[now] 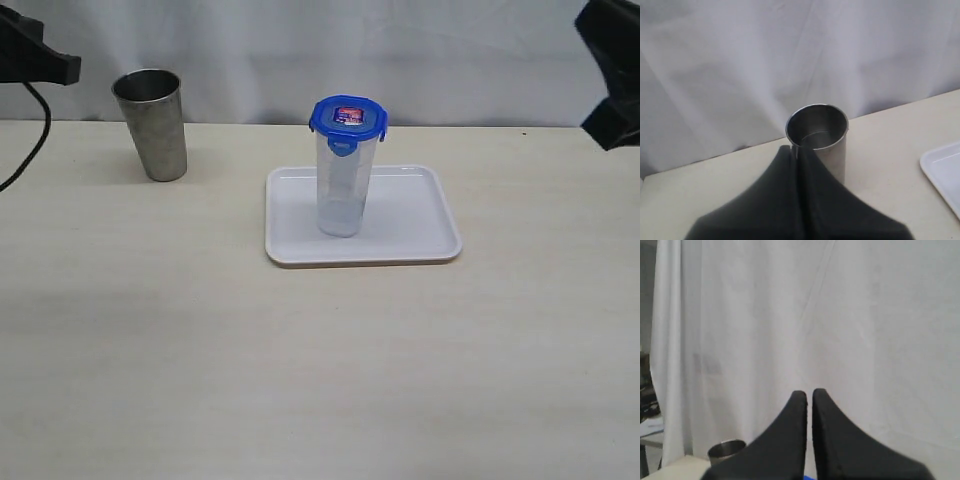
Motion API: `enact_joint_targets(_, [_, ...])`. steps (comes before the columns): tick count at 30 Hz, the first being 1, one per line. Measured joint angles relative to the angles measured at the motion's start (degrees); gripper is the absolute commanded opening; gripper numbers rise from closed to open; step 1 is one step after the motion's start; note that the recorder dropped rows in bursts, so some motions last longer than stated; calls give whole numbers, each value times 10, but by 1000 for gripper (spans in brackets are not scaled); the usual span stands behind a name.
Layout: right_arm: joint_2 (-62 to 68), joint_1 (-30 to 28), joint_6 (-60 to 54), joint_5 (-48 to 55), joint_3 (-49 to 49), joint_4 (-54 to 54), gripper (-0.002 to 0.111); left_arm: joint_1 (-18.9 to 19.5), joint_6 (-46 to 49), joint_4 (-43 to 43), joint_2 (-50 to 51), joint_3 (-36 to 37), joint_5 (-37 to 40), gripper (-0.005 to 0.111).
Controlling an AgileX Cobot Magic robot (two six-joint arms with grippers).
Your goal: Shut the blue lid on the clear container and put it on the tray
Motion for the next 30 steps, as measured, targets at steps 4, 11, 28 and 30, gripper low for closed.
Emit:
enact_joint_targets(4, [-82,0,-7,-1,38,37,4,0,-6,-1,-52,23,1,0])
enact_joint_targets(11, [-244,0,-12,79,81,59,4,0,-24,-4,-153,66,-3,0])
enact_joint_targets(28, [-500,0,-13,267,86,73,4,1,-63,-21,-470,207,-81,0])
enact_joint_targets(30, [-507,0,-13,268,86,73,4,1,-63,-21,-498,214,-111,0])
